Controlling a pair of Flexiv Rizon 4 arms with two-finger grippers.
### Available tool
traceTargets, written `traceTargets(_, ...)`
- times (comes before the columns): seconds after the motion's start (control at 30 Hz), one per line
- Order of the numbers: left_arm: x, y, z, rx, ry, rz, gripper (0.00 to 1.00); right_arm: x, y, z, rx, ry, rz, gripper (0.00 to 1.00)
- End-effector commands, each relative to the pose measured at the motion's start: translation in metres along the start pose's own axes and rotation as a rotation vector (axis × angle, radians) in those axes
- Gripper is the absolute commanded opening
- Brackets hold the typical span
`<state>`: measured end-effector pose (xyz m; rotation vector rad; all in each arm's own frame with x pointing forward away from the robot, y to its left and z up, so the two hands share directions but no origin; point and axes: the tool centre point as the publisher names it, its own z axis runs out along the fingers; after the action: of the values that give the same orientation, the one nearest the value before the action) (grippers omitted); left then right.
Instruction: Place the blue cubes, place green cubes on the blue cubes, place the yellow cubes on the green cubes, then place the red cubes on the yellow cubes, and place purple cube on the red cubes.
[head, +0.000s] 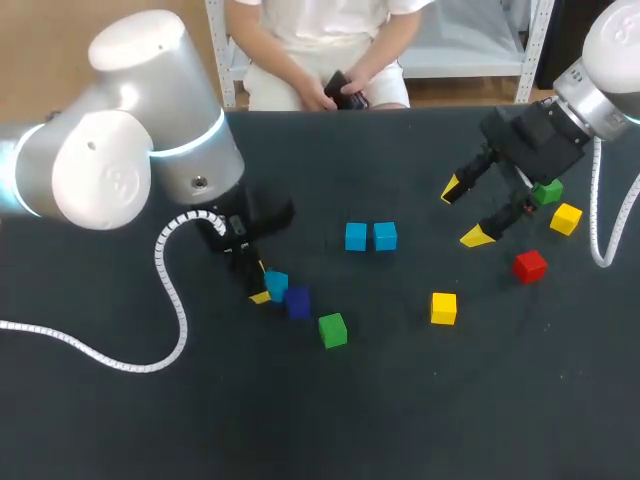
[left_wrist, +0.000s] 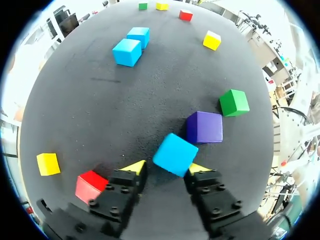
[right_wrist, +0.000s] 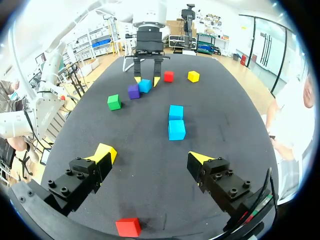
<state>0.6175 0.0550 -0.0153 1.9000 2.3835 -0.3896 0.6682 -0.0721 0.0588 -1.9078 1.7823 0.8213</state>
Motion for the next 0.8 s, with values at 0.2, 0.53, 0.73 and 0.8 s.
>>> traceTargets(0.2, 0.0, 0.0, -0.005, -0.015, -0.003, 0.02, 0.58, 0.0, 0.0, 0.0, 0.0, -0.001, -0.001, 1.0)
traceTargets(0.53, -0.005, 0.004, -0.027, -0.057, 0.024, 0.092, 1.0, 0.0, 0.0, 0.0, 0.0, -0.001, -0.001, 1.0)
traceTargets(0.73, -0.021, 0.012, -0.032, -0.044, 0.087, 0.235, 1.0, 0.0, 0.0, 0.0, 0.0, -0.001, -0.001, 1.0)
traceTargets(0.8, -0.026, 0.014, -0.032, -0.019, 0.095, 0.307, 1.0, 0.0, 0.0, 0.0, 0.0, -0.001, -0.001, 1.0)
